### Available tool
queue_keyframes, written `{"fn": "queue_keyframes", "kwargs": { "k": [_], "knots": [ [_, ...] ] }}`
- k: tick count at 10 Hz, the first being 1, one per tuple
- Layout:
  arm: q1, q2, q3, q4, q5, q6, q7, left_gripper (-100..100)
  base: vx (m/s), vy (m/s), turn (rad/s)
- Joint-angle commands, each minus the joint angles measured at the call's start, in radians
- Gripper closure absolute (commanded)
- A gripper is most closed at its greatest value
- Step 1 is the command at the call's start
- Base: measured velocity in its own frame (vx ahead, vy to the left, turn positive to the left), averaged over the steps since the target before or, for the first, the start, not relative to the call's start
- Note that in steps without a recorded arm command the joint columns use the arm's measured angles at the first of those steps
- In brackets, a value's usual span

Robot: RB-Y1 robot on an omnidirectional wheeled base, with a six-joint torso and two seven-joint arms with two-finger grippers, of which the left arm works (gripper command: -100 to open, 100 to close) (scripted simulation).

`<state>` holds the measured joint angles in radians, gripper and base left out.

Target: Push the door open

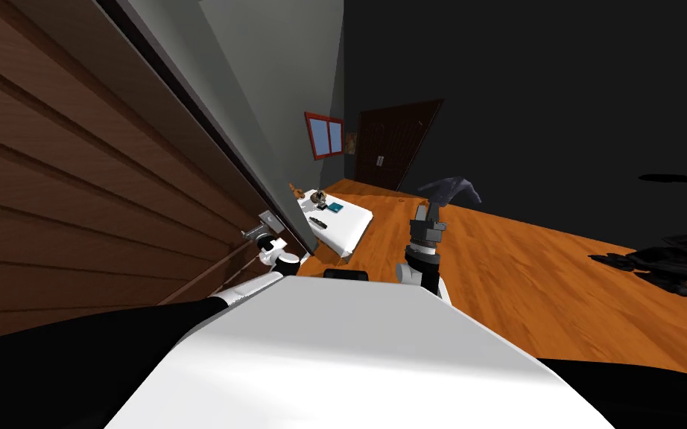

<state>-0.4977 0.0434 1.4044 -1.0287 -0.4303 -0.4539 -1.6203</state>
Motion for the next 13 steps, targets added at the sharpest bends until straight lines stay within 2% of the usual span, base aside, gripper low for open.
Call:
{"fn": "queue_keyframes", "kwargs": {
  "k": [1,7,8,13],
  "knots": [
    [-0.012,-0.001,0.033,0.002,0.006,-0.003,-0.021,-100,0.012,0.102,-0.181],
    [-0.053,-0.022,0.144,0.006,0.028,-0.02,-0.091,-100,0.011,0.1,-0.163],
    [-0.064,-0.03,0.175,0.007,0.034,-0.024,-0.11,-100,0.038,0.116,-0.237],
    [-0.1,-0.066,0.274,0.011,0.053,-0.039,-0.172,-100,0.04,0.116,-0.186]
  ]
}}
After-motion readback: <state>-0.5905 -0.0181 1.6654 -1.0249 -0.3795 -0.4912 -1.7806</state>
